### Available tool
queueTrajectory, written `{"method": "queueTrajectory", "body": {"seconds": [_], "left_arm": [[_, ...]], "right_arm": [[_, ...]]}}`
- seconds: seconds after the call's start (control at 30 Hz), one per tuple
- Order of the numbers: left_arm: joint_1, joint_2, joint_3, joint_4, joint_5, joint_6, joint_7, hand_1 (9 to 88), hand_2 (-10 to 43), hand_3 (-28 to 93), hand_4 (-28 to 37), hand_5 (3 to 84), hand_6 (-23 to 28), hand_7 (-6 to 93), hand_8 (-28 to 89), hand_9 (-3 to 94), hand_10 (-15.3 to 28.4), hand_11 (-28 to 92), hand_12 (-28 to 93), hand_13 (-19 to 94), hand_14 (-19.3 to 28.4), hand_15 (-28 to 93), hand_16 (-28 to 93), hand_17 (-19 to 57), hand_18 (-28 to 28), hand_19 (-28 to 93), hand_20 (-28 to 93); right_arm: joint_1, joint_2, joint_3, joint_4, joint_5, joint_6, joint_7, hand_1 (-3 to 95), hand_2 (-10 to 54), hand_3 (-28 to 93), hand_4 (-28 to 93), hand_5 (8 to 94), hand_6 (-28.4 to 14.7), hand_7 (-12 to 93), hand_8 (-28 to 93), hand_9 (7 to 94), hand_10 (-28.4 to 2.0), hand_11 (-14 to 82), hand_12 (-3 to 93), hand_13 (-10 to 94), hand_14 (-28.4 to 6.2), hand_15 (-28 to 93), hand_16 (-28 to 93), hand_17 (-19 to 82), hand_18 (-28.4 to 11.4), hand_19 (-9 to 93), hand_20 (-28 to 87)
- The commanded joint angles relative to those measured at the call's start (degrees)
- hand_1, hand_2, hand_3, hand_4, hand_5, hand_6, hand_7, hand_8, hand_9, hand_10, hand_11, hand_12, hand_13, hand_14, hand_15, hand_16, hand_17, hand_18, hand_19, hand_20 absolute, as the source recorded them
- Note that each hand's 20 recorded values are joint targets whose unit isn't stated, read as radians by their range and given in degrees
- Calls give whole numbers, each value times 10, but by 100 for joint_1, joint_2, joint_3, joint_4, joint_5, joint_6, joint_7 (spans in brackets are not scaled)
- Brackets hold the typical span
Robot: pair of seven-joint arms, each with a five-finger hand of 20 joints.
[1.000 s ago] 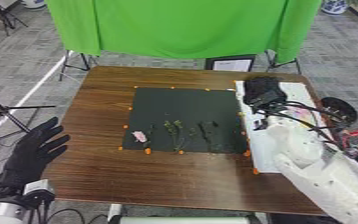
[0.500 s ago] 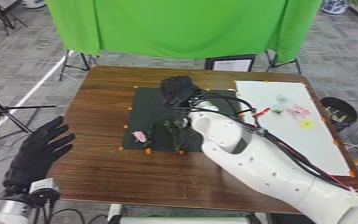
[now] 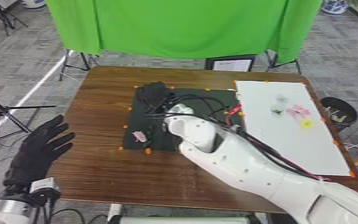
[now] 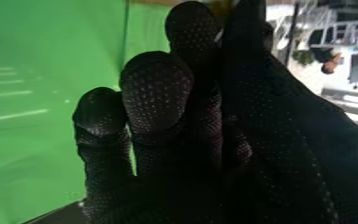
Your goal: Arrange flowers
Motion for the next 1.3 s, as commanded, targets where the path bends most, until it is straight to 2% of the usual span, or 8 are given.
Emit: {"method": "queueTrajectory", "body": {"seconds": [0.03, 0.13, 0.17, 0.23, 0.47, 0.93, 0.97, 1.3], "left_arm": [[-13, 23, 39, 10, -33, 61, 35, 264, -31, 697, -270, 262, 43, 250, -127, 229, 114, 214, 191, 193, 159, 322, 8, -94, 226, 422, 95], [-12, 30, 37, 11, -37, 70, 36, 264, -30, 696, -271, 262, 44, 250, -127, 229, 114, 214, 192, 193, 159, 323, 8, -94, 226, 421, 95], [11, -7, 17, -2, -23, 54, 5, 264, -31, 696, -271, 262, 44, 250, -127, 228, 114, 214, 192, 193, 159, 323, 8, -94, 226, 422, 95], [-46, 3, 33, 25, 9, -9, -29, 264, -30, 696, -270, 262, 44, 250, -127, 229, 114, 214, 192, 193, 160, 322, 8, -94, 226, 422, 95], [-43, 63, 50, 31, -38, 22, 20, 265, -29, 694, -269, 263, 44, 248, -127, 229, 114, 214, 191, 193, 160, 322, 9, -93, 225, 421, 94], [-50, 12, 36, 30, -29, 5, -32, 264, -29, 695, -270, 264, 43, 247, -126, 229, 114, 216, 192, 193, 160, 321, 9, -94, 225, 421, 95], [-84, 20, 45, 51, -22, -31, -17, 264, -29, 695, -270, 264, 43, 248, -126, 229, 114, 217, 192, 193, 160, 321, 9, -94, 226, 421, 95], [-96, 29, 65, 53, -32, -8, -35, 264, -29, 696, -270, 264, 43, 249, -128, 229, 114, 215, 191, 193, 161, 323, 9, -95, 226, 421, 95]], "right_arm": [[92, -125, -64, 63, -333, -428, 77, 477, -95, 855, -282, 690, 32, 488, 12, 896, -45, 128, 483, 787, -26, 604, 360, 327, -204, 827, 552], [106, -129, -78, 77, -291, -428, 111, 464, -95, 851, -282, 668, 30, 491, 9, 873, -47, 130, 485, 768, -22, 604, 373, 316, -202, 822, 553], [71, -158, -32, 89, -327, -470, 79, 461, -95, 846, -282, 663, 29, 492, 8, 869, -48, 130, 483, 766, -23, 602, 374, 312, -202, 819, 553], [97, -139, -24, 42, -286, -633, 148, 452, -95, 834, -282, 651, 28, 492, 6, 861, -48, 129, 481, 761, -24, 602, 369, 308, -201, 816, 553], [111, -162, 9, 82, -268, -699, 274, 421, -95, 829, -283, 620, 19, 484, -2, 813, -56, 155, 452, 727, -32, 627, 332, 289, -202, 804, 558], [54, -184, 115, 115, -339, -872, 305, 404, -95, 826, -283, 590, 16, 491, -13, 775, -58, 189, 417, 709, -32, 639, 320, 280, -201, 799, 560], [100, -164, 60, 120, -314, -827, 345, 404, -95, 825, -283, 587, 16, 491, -13, 773, -57, 190, 416, 709, -32, 640, 320, 280, -201, 799, 560], [63, -176, 140, 72, -280, -984, 386, 339, -95, 853, -283, 570, 17, 438, -19, 714, -75, 290, 320, 685, -36, 649, 314, 266, -201, 791, 563]]}}
